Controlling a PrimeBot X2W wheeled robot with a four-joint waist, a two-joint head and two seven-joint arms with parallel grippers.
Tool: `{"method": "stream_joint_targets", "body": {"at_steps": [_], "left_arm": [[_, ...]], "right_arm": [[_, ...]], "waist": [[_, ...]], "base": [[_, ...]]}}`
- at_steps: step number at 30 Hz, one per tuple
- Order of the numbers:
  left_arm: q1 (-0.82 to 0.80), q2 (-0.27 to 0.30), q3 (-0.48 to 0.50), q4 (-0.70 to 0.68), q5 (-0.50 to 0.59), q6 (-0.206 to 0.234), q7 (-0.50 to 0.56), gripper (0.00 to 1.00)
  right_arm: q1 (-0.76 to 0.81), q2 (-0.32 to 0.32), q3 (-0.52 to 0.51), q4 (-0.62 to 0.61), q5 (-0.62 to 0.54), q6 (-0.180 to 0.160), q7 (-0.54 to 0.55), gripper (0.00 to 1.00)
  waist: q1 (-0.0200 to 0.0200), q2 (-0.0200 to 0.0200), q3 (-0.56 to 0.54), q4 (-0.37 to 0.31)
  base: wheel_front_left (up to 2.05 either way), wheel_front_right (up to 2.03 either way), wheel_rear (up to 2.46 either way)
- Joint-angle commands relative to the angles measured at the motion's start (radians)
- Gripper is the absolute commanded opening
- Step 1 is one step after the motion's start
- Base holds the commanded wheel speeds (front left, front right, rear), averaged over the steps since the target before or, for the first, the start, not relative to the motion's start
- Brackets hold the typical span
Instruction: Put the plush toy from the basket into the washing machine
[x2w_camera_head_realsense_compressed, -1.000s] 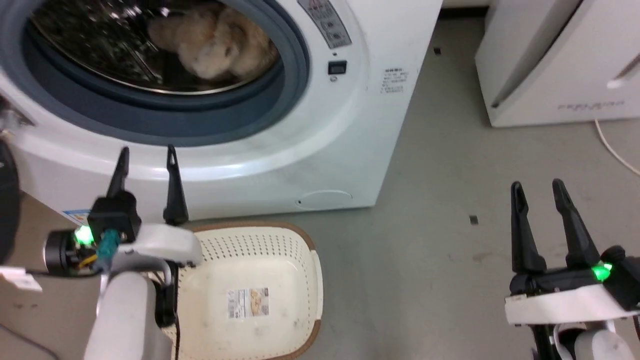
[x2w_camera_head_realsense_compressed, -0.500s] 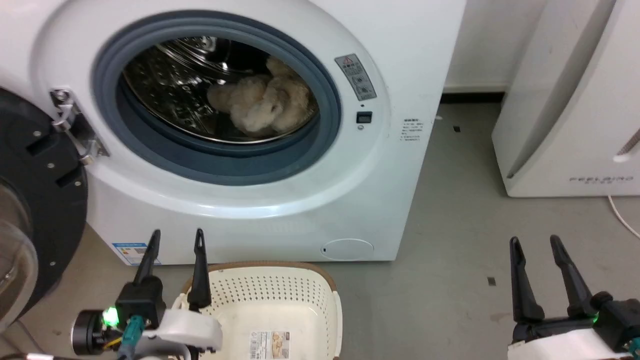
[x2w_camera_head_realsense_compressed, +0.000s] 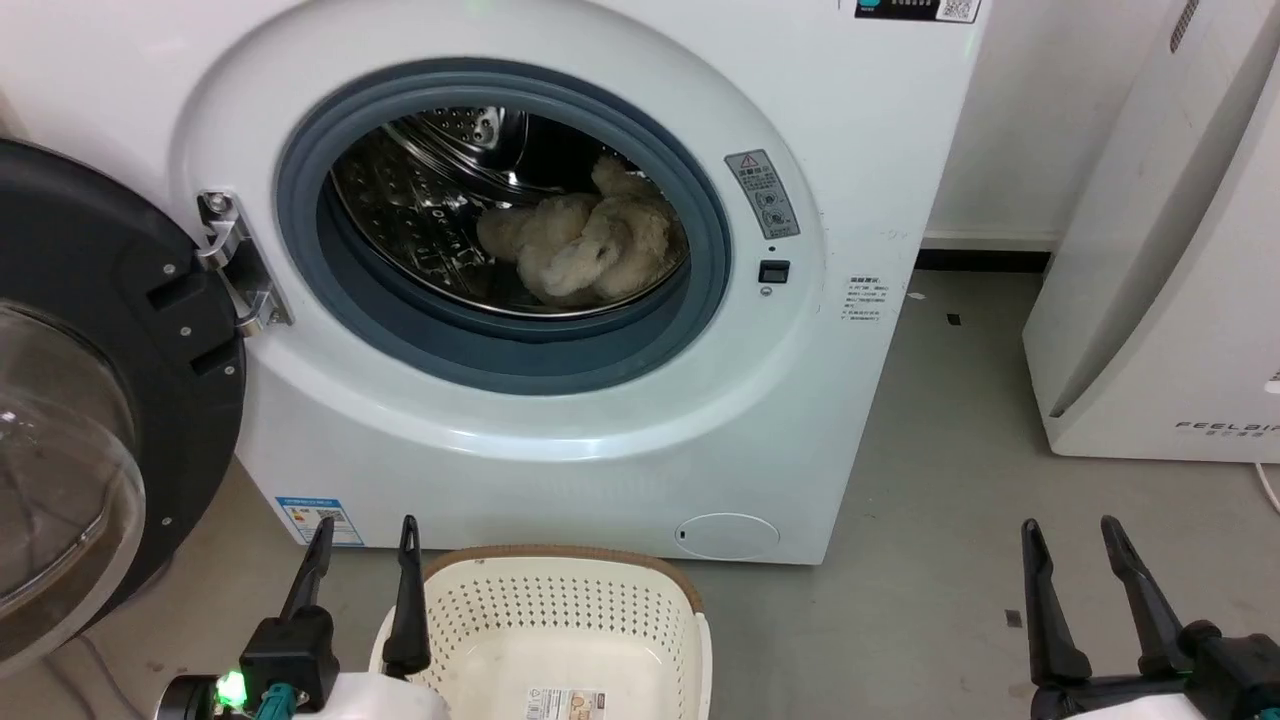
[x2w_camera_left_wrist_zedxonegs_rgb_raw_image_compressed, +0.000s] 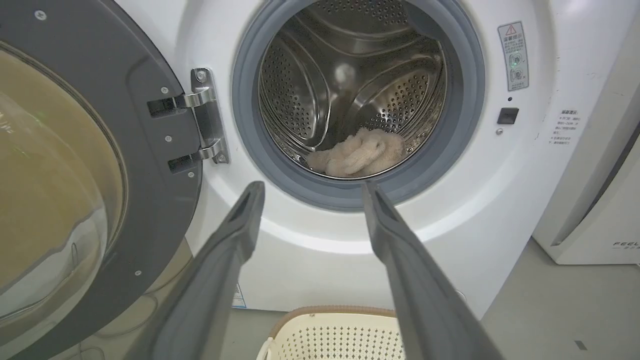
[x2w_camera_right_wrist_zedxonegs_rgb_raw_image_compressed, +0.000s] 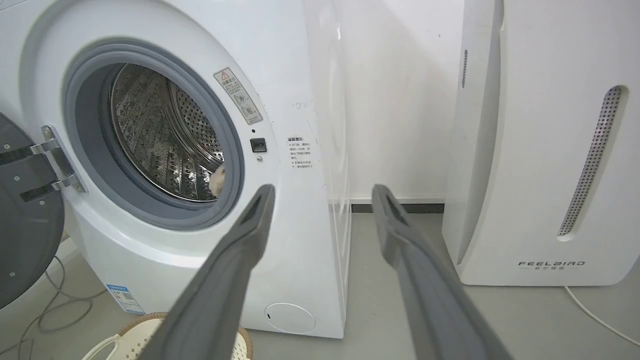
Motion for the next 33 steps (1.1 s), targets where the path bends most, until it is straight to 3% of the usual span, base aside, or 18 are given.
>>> {"method": "stream_joint_targets", "body": {"at_steps": [1,3,4,33], "left_arm": [[0.007,-0.001,0.001,-0.002,0.005,-0.005,-0.004,1.0],[0.002,-0.002,-0.001,-0.001,0.01,-0.006,-0.004,1.0],[0.0,-0.001,-0.002,0.001,0.006,-0.003,0.0,0.0],[-0.005,-0.003,-0.003,-0.025,0.014,-0.011,0.054,0.0]], "right_arm": [[0.009,0.0,-0.001,0.002,0.008,-0.001,-0.005,1.0],[0.006,0.0,-0.001,0.004,0.01,-0.001,-0.005,1.0],[0.0,0.0,0.0,0.002,0.001,0.0,0.0,0.0],[-0.02,0.0,0.011,-0.002,-0.033,0.0,0.054,0.0]], "waist": [[0.0002,-0.0001,0.0,0.001],[0.0002,-0.0001,0.004,0.001],[0.0002,-0.0001,0.004,0.001],[0.0002,-0.0001,0.005,-0.011]], "base": [[0.0,0.0,0.0],[0.0,0.0,0.0],[0.0,0.0,0.0],[0.0,0.0,0.0]]}}
